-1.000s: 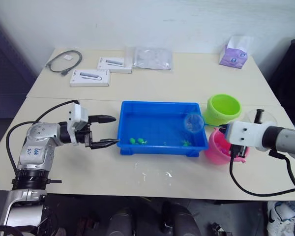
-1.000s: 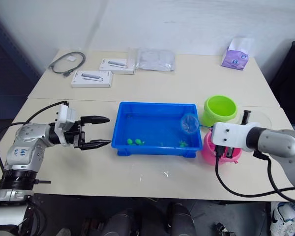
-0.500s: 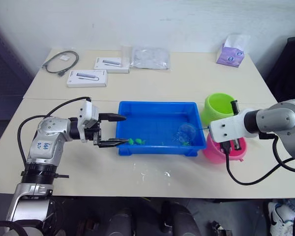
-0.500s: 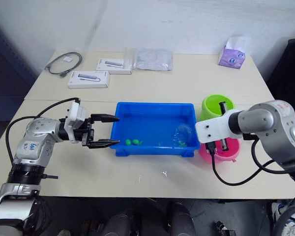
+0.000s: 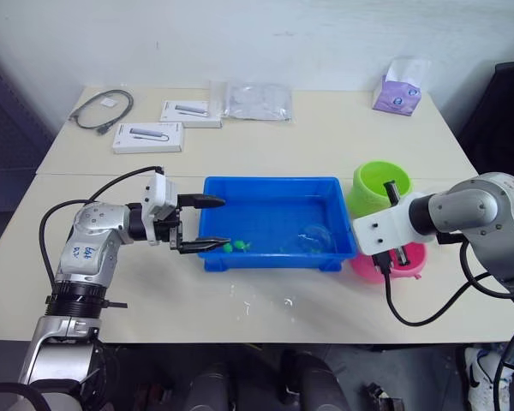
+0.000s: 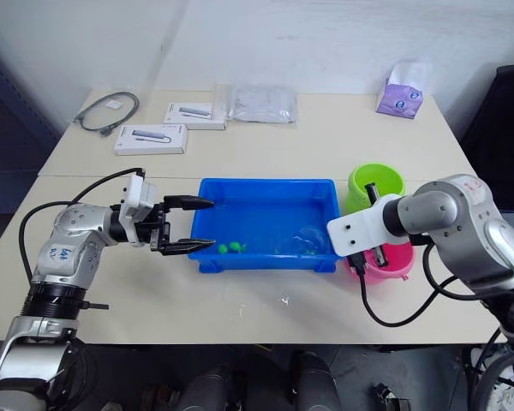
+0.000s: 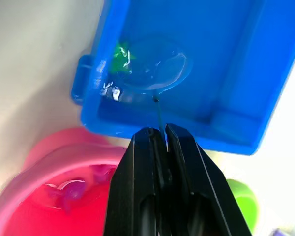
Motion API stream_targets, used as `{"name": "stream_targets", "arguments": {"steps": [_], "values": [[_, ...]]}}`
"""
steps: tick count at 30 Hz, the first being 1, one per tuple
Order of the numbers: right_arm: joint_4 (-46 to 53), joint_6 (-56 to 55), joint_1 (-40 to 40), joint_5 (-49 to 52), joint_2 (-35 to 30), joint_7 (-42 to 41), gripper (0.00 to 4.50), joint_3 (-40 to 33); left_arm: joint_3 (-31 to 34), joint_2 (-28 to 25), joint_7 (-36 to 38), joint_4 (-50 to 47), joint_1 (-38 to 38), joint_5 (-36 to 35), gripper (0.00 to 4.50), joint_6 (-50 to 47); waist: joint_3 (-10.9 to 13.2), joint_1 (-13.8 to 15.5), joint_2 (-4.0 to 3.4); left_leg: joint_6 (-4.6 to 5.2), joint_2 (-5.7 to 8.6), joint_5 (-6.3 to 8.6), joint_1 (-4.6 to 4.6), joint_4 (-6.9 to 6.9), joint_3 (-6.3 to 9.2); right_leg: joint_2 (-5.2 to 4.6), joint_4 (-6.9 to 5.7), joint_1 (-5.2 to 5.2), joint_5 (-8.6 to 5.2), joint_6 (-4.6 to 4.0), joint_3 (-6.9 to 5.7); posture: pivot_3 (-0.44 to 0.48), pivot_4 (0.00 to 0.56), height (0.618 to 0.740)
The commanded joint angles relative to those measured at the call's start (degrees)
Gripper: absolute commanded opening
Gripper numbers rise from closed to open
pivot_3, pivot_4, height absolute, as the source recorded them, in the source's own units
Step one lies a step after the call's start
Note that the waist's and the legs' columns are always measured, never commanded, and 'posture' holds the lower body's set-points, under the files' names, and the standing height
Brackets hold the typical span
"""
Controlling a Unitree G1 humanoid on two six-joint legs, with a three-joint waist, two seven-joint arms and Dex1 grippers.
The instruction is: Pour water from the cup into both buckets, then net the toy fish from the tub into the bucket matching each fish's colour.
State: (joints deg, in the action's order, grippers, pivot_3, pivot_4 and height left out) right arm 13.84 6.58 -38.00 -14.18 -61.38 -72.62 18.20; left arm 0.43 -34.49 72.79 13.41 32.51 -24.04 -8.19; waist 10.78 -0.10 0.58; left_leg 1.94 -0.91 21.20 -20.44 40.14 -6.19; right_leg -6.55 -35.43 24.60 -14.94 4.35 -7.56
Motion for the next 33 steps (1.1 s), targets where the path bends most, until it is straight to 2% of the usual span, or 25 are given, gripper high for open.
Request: {"name": "stream_targets", "arguments": {"steps": [1,8,14,28,33], "values": [[-4.3,-5.0,-0.9,-4.1,0.0,1.6,0.00,0.7,0.3,0.1,-0.6,-2.8,0.2,-0.2,4.49,-0.3,0.0,0.0,0.00,0.00,0.00,0.00,0.00,0.00,0.00,0.00,0.00,0.00,0.00,0.00,0.00,0.000,0.150,0.740],[-3.8,-5.1,-1.6,-1.9,1.7,-3.0,0.00,1.0,0.6,0.2,-1.8,-4.4,-1.8,-0.4,4.49,-1.0,0.0,0.0,0.00,-0.01,0.01,-0.01,0.01,0.01,0.00,0.01,-0.02,-0.02,0.00,0.00,0.00,0.000,0.150,0.740],[0.0,4.9,0.0,3.5,4.0,-6.6,0.00,-0.7,1.0,0.1,-2.6,-5.2,-2.9,-0.7,4.49,-1.2,0.0,0.0,0.00,-0.02,-0.02,-0.02,0.01,0.02,0.03,-0.01,-0.04,-0.02,0.00,0.00,0.00,0.000,0.150,0.740],[7.2,33.5,5.8,18.6,8.8,-0.1,0.00,-11.5,2.0,-0.9,-3.3,-6.6,-4.5,-0.9,4.49,-2.2,0.0,0.1,-0.01,-0.03,0.00,-0.01,-0.02,0.04,0.15,-0.08,-0.04,-0.04,0.00,-0.01,0.02,0.000,0.150,0.740],[7.5,36.6,9.0,22.0,7.3,1.9,0.00,-14.4,2.3,-1.2,-3.1,-6.4,-4.8,-1.0,4.49,-2.1,0.0,0.1,-0.01,-0.04,0.00,-0.01,-0.02,0.02,0.16,-0.09,-0.01,-0.05,-0.01,-0.01,0.03,0.000,0.150,0.740]]}}
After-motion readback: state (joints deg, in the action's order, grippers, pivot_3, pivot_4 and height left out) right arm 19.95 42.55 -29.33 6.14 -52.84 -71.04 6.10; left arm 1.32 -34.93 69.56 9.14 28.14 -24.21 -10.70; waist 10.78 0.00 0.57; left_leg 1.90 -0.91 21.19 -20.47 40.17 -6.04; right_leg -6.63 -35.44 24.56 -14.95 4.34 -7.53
